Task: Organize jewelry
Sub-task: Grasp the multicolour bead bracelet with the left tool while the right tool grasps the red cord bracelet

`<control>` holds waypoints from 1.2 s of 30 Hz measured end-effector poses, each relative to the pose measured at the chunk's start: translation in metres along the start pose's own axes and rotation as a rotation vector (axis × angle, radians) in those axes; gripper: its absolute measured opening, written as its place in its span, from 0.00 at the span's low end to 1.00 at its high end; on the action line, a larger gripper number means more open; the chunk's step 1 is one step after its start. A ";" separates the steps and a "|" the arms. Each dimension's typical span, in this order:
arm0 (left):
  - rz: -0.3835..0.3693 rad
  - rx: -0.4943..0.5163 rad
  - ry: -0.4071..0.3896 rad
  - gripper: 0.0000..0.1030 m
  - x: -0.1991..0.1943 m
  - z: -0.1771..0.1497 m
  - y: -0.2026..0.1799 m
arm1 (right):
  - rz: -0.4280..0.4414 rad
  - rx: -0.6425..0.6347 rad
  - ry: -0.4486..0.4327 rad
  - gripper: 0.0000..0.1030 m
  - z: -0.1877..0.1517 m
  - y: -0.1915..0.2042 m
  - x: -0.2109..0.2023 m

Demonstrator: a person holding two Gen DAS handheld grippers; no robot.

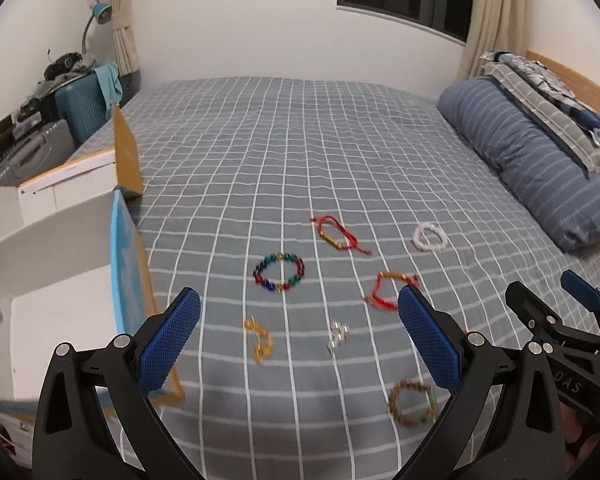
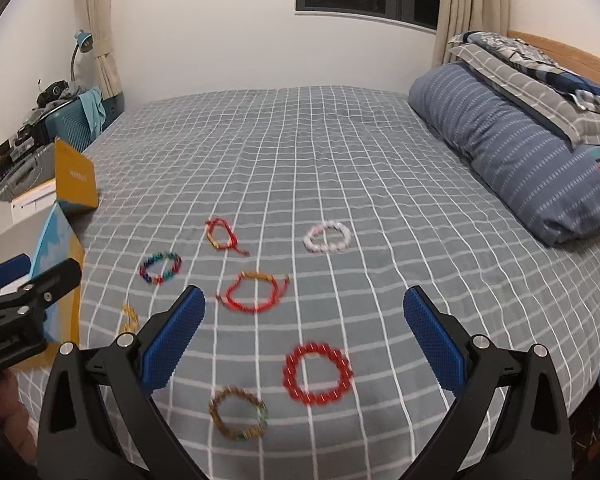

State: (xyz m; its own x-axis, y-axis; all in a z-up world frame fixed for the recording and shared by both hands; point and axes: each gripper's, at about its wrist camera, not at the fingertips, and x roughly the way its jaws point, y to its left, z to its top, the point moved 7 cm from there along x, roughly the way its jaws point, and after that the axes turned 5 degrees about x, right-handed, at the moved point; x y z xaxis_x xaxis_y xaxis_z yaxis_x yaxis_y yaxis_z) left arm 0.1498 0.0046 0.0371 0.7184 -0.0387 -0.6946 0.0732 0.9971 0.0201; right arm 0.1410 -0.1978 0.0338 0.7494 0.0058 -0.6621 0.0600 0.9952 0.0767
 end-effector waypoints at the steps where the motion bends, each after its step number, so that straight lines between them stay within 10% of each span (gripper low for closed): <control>1: 0.004 -0.001 0.009 0.95 0.009 0.007 0.002 | -0.002 -0.003 0.007 0.93 0.004 0.003 0.006; 18: 0.057 -0.026 0.240 0.94 0.169 0.012 0.044 | 0.045 -0.049 0.246 0.93 0.007 0.034 0.150; 36: 0.027 -0.009 0.323 0.94 0.213 -0.016 0.053 | 0.071 -0.056 0.370 0.93 -0.022 0.042 0.192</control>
State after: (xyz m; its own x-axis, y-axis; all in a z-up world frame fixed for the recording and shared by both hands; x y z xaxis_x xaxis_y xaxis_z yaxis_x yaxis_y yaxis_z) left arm 0.2958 0.0507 -0.1209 0.4630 0.0088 -0.8863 0.0500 0.9981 0.0360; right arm 0.2730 -0.1530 -0.1067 0.4613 0.0997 -0.8816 -0.0279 0.9948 0.0979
